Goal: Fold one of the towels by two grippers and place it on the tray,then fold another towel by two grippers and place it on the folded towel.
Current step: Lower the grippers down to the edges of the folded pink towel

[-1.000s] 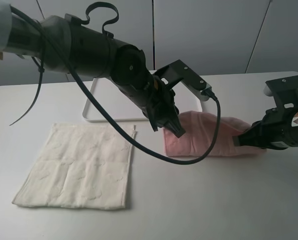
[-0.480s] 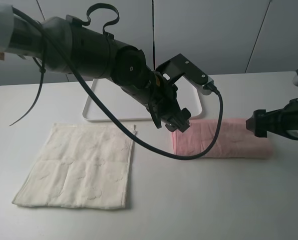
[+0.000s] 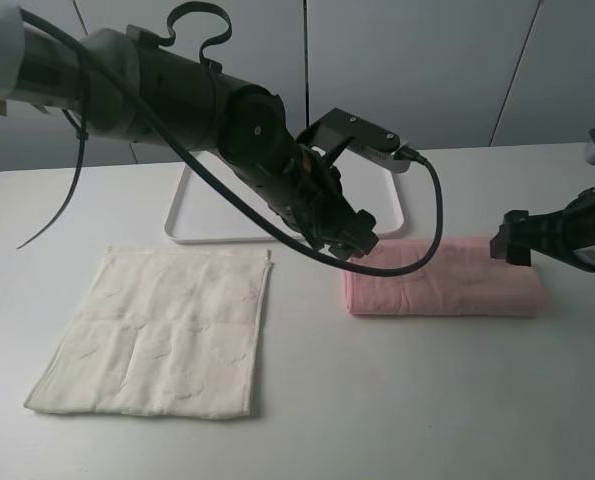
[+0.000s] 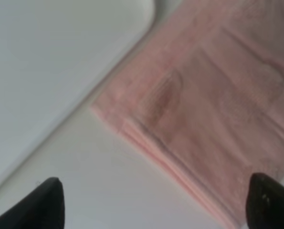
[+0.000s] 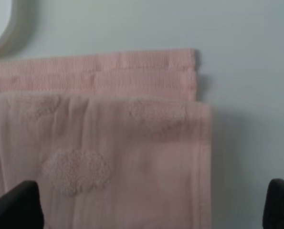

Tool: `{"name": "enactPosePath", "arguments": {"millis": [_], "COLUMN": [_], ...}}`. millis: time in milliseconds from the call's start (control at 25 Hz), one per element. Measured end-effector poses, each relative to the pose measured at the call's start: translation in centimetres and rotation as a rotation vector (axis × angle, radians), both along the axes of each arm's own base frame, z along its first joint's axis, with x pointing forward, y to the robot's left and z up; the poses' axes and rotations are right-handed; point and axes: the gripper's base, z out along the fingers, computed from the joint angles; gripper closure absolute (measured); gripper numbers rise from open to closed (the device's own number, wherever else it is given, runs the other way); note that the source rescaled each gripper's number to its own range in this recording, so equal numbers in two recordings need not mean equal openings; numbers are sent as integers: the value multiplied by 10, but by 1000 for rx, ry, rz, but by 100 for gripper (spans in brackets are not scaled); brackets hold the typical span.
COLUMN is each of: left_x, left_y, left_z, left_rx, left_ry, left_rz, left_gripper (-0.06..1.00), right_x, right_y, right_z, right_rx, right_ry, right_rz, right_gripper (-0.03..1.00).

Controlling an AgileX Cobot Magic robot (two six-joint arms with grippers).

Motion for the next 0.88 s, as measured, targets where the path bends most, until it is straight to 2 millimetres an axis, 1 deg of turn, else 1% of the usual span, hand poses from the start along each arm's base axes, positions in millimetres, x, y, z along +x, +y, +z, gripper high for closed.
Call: {"name": "enactPosePath", "arguments": {"millis": [120,240,320,400,480,600,720,880], "left_x": [8,15,20,26,32,41,47,48], "left_y": [3,-4,-10,-16,-21,-25,-26,-26], "left_z": [11,25,24,15,0,-15,-19,-24], "left_rx": [9,18,48,87,135,155,139,136], "left_ry": [49,84,130,182,247,304,323,343], "left_rz": [41,54,63,70,92,155,216,252], "left_gripper": [-3,-3,-3,-3,-3,-3,-3,-3], "right_x": [13,23,29,33,36,39,40,42], "right_y": [1,2,2,3,3,3,3,3], "right_z": [15,22,24,27,29,32,31,20], "right_rx": [-5,-12,-16,-16,-10,-1,-1,-13], "right_ry": [29,102,158,207,232,268,307,364], "right_rz": [7,14,16,12,-1,-24,-29,-25], "right_gripper": [-3,-3,-3,-3,-3,-3,-3,-3]}}
